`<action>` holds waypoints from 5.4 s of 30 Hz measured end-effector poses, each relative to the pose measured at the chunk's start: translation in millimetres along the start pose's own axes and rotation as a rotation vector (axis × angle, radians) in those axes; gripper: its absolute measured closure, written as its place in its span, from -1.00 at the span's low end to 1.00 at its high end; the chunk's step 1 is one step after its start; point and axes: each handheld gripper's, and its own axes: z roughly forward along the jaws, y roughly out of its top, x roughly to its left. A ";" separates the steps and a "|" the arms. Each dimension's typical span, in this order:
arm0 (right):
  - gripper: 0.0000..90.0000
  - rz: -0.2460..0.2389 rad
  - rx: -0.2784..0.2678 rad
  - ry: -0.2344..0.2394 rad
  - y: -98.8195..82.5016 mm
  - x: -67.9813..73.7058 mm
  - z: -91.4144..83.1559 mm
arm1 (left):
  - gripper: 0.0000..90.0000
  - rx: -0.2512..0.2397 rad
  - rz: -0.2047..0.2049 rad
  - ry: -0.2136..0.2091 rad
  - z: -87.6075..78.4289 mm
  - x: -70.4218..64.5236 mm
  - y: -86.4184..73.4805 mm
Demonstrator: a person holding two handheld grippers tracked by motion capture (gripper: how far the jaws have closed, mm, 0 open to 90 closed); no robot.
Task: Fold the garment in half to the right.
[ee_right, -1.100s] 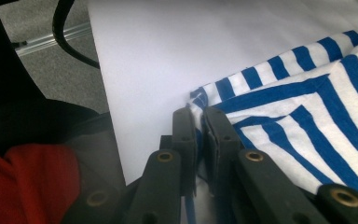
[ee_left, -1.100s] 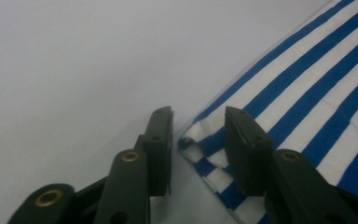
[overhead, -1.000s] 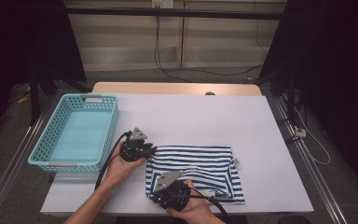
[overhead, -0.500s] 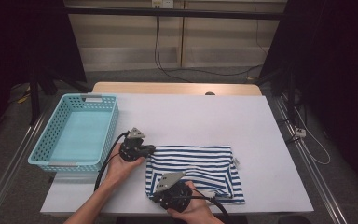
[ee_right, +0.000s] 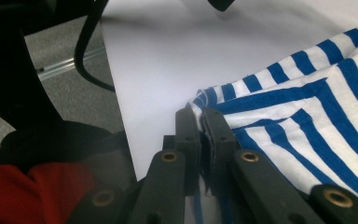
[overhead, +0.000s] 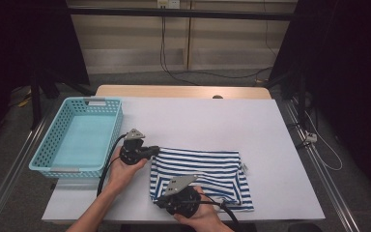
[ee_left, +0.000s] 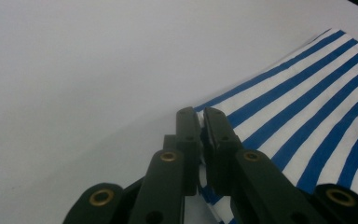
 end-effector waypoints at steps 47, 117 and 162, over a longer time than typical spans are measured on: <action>0.94 -0.010 -0.232 0.014 61.9 -15.8 -39.0 | 0.91 -0.089 -0.073 0.054 -31.6 13.0 56.6; 0.94 0.077 -0.287 -0.094 6.6 -27.9 -72.1 | 0.91 -0.120 -0.025 0.000 23.1 -31.2 79.1; 0.93 0.193 -0.174 -0.146 -58.1 -43.7 -94.8 | 0.91 -0.030 -0.012 -0.098 88.5 -69.5 77.8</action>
